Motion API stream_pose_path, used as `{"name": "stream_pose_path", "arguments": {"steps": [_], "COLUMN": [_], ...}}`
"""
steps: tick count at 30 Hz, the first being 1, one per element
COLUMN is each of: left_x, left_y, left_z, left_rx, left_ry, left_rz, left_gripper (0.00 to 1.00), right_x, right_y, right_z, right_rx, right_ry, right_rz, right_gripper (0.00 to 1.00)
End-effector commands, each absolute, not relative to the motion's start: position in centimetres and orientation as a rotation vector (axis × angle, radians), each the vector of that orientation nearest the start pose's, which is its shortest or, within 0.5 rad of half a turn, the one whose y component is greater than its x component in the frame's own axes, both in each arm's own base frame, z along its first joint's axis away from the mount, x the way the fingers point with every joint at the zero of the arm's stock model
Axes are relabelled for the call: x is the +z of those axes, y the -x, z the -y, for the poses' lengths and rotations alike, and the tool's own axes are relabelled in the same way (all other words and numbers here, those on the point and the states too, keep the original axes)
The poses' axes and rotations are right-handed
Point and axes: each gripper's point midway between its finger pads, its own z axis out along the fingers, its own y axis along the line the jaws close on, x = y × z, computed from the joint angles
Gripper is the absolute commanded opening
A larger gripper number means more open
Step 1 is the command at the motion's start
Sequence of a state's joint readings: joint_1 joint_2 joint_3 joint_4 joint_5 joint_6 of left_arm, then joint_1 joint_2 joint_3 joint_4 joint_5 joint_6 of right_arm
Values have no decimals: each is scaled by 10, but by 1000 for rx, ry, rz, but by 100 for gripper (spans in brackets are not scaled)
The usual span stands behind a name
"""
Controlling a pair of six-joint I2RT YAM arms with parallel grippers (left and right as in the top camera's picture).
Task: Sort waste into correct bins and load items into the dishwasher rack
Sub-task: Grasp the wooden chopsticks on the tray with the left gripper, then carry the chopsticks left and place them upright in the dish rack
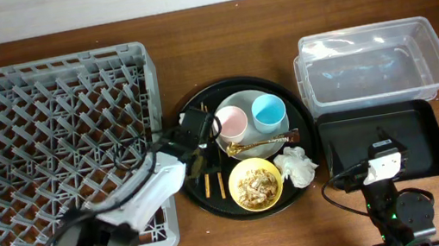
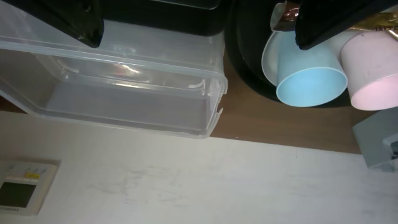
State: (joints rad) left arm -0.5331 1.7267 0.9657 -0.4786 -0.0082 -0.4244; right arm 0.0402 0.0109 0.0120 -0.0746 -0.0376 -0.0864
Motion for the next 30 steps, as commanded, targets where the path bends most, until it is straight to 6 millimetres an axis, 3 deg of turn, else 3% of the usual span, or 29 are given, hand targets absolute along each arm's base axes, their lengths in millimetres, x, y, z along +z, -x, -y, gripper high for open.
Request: {"name": "stream_pose_path", "arguments": {"steps": [1, 3, 4, 5, 6, 7, 11, 14, 15, 16, 17, 19, 21, 22, 23, 24, 25, 26, 27, 28, 30], "left_x": [131, 168, 174, 169, 159, 153, 120, 89, 86, 93, 118, 171, 209, 218, 222, 225, 226, 224, 218, 210, 177], "left_y": [-345, -340, -335, -331, -328, -327, -332, -335, -337, -341, -351, -355, -348, -340, -326, -315, -310, -305, -299, -292, -279], "left_z": [186, 172, 149, 113, 90, 81, 63, 63, 63, 61, 63, 68, 71, 74, 101, 128, 138, 144, 151, 159, 168], "left_rx": [-267, -216, -111, 58, 120, 123, 62, 90, 92, 91, 70, 5, -58, -114, -319, -513, -585, -610, -624, -648, -544], "left_ry": [-114, -187, -193, -134, -138, -139, -133, -142, -141, -127, -113, -88, -75, -40, -111, -185, -217, -237, -240, -218, -107], "left_rz": [-2547, -2456, -2456, -2496, -2553, -2589, -2718, -2799, -2800, -2780, -2712, -2609, -2516, -2508, -2523, -2531, -2537, -2547, -2570, -2607, -2687], "left_gripper": [1, 1, 1, 1, 1, 1, 1, 2, 31, 48, 62, 66, 66, 64, 65, 99, 99, 89, 29, 13, 5], "right_x": [156, 156, 156, 156, 156, 156, 156, 156, 156, 156, 156, 156, 156, 156, 156, 156, 156, 156, 156, 156, 156], "right_y": [-246, -246, -246, -246, -246, -246, -246, -246, -246, -246, -246, -246, -246, -246, -246, -246, -246, -246, -246, -246, -246], "right_z": [-16, -16, -16, -16, -16, -16, -16, -16, -16, -16, -16, -16, -16, -16, -16, -16, -16, -16, -16, -16, -16], "right_rx": [-6, -6, -6, -6, -6, -6, -6, -6, -6, -6, -6, -6, -6, -6, -6, -6, -6, -6, -6, -6, -6], "right_ry": [130, 130, 130, 130, 130, 130, 130, 130, 130, 130, 130, 130, 130, 130, 130, 130, 130, 130, 130, 130, 130], "right_rz": [-1642, -1642, -1642, -1642, -1642, -1642, -1642, -1642, -1642, -1642, -1642, -1642, -1642, -1642, -1642, -1642, -1642, -1642, -1642, -1642, -1642], "right_gripper": [99, 99, 99, 99, 99, 99, 99, 99, 99, 99, 99, 99, 99, 99, 99, 99, 99, 99, 99, 99, 99]}}
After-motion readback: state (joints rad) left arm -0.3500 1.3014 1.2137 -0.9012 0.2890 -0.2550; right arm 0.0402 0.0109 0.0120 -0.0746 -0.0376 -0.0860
